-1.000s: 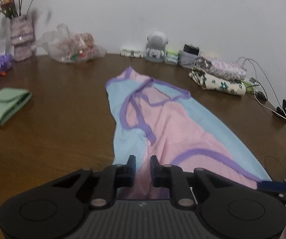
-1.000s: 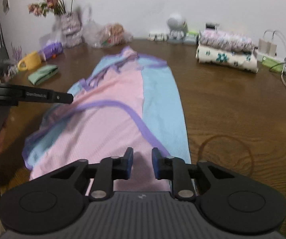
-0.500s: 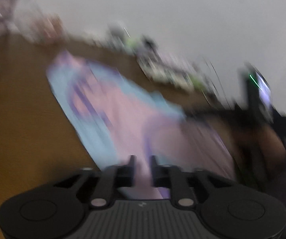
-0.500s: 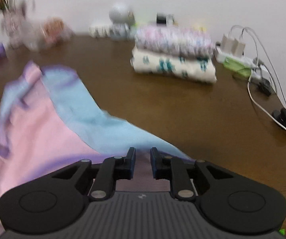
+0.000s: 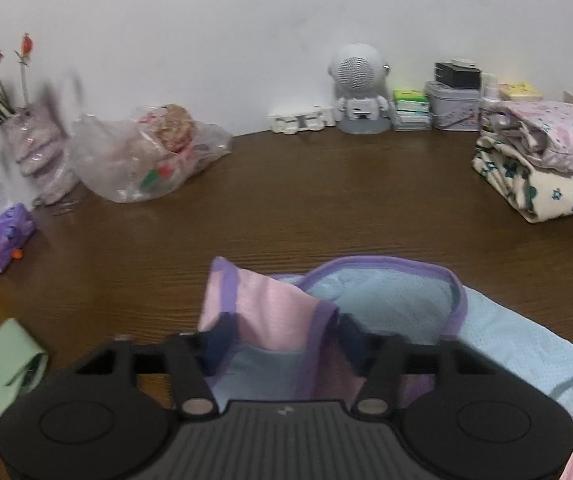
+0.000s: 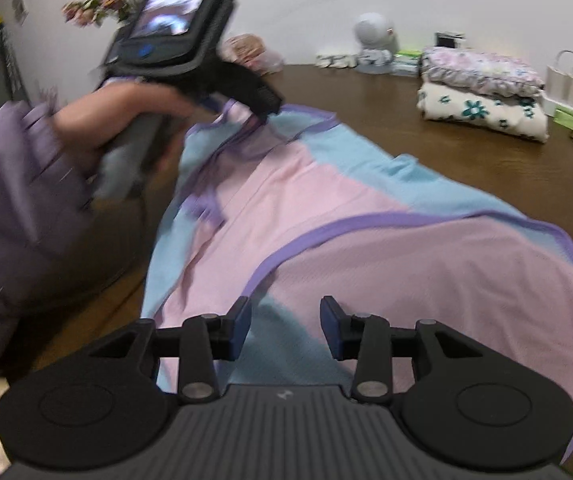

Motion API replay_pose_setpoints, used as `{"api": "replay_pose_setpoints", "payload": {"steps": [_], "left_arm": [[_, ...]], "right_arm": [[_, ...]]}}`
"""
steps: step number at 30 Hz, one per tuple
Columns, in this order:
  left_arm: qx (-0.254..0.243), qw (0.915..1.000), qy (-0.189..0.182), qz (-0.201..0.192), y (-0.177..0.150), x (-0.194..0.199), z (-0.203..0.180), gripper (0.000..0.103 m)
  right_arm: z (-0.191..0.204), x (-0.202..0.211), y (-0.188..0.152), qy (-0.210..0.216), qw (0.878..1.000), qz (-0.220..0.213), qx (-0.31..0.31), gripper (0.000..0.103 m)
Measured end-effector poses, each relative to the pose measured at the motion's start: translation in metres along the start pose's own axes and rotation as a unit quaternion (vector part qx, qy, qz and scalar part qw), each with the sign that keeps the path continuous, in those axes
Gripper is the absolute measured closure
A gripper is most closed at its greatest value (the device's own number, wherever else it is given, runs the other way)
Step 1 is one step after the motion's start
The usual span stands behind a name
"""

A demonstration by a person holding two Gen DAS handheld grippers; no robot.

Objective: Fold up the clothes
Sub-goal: 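Lower the garment flat onto the table and open both tools, then grasp the garment's purple-trimmed edge with the right tool while the left tool smooths it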

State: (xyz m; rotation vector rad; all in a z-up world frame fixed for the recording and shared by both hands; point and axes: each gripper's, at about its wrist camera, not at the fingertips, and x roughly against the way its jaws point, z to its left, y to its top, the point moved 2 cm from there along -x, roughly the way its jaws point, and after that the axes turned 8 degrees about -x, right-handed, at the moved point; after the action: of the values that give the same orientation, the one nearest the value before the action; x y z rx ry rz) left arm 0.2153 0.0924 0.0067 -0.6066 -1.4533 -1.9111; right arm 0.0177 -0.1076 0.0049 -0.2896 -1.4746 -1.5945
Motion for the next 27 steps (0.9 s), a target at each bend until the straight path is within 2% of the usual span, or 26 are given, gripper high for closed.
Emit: {"api": "replay_pose_setpoints", "payload": {"steps": [1,3,5,8,11,13,14,16,17,18,22,23,24,26,27], "left_arm": [[0.013,0.9998,-0.012,0.005,-0.003,-0.003,0.006,0.099],[0.051,0.9978,-0.042,-0.003,-0.017,0.001,0.027,0.102],[0.098,0.9937,-0.052,-0.014,-0.036,0.013,0.057,0.102],[0.162,0.9856,-0.031,-0.036,-0.075,0.046,0.103,0.102],[0.22,0.9749,0.006,-0.033,-0.121,0.08,0.137,0.102],[0.239,0.9705,0.012,-0.028,-0.139,0.095,0.145,0.101],[0.244,0.9692,0.013,-0.032,-0.142,0.102,0.145,0.101],[0.248,0.9669,0.028,-0.052,-0.146,0.121,0.144,0.09],[0.24,0.9681,0.039,-0.061,-0.145,0.127,0.142,0.078],[0.231,0.9691,0.051,-0.07,-0.144,0.133,0.141,0.072],[0.191,0.9766,0.063,-0.076,-0.144,0.139,0.132,0.07],[0.18,0.979,0.053,-0.079,-0.144,0.138,0.128,0.065],[0.168,0.9818,0.026,-0.085,-0.143,0.134,0.123,0.058],[0.144,0.986,-0.022,-0.081,-0.141,0.123,0.111,0.058],[0.135,0.9877,-0.035,-0.07,-0.139,0.117,0.106,0.058]], "right_arm": [[0.001,-0.002,0.0,-0.001,1.0,-0.003,0.005,0.064],[0.003,-0.003,0.0,-0.008,1.0,-0.003,0.019,0.065],[0.004,-0.001,-0.001,-0.009,1.0,0.003,0.023,0.067],[0.003,0.001,-0.004,-0.014,0.999,0.001,0.029,0.073],[-0.003,0.004,-0.006,-0.013,1.0,-0.004,0.026,0.075],[-0.006,0.005,-0.006,-0.01,1.0,-0.004,0.022,0.076],[-0.007,0.005,-0.005,-0.01,1.0,-0.004,0.023,0.076],[-0.008,0.005,-0.004,-0.023,0.999,-0.003,0.028,0.077],[-0.009,0.005,-0.004,-0.032,0.999,-0.002,0.03,0.077],[-0.011,0.005,-0.003,-0.041,0.999,-0.002,0.031,0.077],[-0.026,0.007,0.001,-0.074,0.997,-0.002,0.036,0.074],[-0.032,0.008,0.003,-0.08,0.996,-0.001,0.028,0.074],[-0.033,0.009,0.006,-0.081,0.996,-0.002,0.021,0.073],[-0.036,0.011,0.013,-0.081,0.997,-0.007,0.006,0.074],[-0.028,0.013,0.016,-0.054,0.998,-0.008,0.014,0.074]]}}
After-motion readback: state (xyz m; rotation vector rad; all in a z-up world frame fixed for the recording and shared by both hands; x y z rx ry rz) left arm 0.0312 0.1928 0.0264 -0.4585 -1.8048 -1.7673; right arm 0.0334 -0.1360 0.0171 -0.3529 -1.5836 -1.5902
